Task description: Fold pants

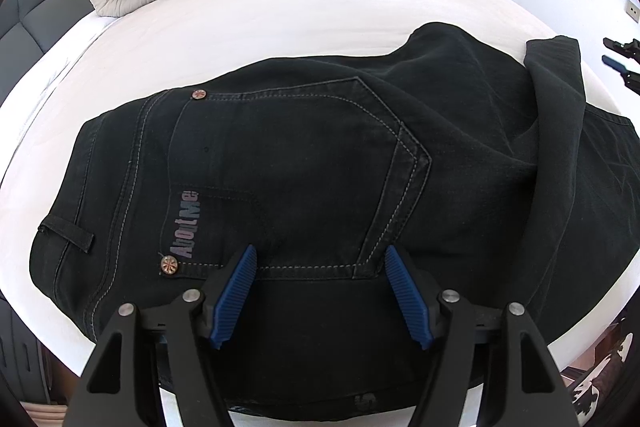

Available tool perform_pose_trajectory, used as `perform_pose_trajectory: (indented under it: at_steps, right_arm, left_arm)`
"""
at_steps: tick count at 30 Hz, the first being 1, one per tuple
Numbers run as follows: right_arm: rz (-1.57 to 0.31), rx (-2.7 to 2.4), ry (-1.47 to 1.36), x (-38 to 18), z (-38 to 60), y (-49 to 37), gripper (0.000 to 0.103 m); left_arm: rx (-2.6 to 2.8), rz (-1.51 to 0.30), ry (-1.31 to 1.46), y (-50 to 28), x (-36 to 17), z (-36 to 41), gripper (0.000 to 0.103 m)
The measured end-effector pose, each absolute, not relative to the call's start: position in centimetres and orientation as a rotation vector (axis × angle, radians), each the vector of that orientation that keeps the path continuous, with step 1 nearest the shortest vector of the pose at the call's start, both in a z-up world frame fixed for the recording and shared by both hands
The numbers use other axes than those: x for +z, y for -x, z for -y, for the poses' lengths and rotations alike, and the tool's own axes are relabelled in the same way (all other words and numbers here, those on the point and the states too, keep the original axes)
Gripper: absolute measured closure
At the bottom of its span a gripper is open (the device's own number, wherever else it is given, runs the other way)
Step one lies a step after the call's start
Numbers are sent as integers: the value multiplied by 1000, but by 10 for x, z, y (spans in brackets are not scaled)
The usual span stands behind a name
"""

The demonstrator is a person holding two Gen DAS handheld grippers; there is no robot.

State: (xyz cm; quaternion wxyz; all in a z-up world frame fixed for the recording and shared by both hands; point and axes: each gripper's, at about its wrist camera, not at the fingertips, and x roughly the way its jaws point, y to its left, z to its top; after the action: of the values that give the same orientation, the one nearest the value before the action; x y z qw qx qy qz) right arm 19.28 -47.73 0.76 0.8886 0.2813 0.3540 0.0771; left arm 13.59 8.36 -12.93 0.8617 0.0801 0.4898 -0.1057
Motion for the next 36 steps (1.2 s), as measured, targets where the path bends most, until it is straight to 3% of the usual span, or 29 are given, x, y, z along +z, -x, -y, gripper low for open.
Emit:
perform_pose_trajectory:
  at_steps: [7, 16, 17, 18, 20, 21, 36]
  right_arm:
    - [-827, 230, -428, -13, 493, -221, 46]
    - [-906, 343, -457, -68, 492, -259, 47]
    - [-904, 351, -448, -70, 490, -260, 59]
    - [-905, 361, -445, -70, 488, -260, 78]
    - [-917, 338, -449, -73, 488, -260, 86]
    - [-915, 340, -472, -72, 490, -259, 98]
    - [-839, 191, -777, 90, 554, -130, 101]
  left_arm:
    - [-221, -1042, -171, -141, -129, -80, 32]
    - [-208, -1055, -173, -150, -130, -74, 30]
    - [-207, -1054, -173, -150, -130, -74, 30]
    - [-207, -1053, -172, -151, -131, -73, 29]
    - [-206, -1051, -171, -152, -132, -72, 29]
    - [-207, -1049, -172, -152, -132, -71, 29]
    - [-235, -1038, -182, -143, -134, -80, 28]
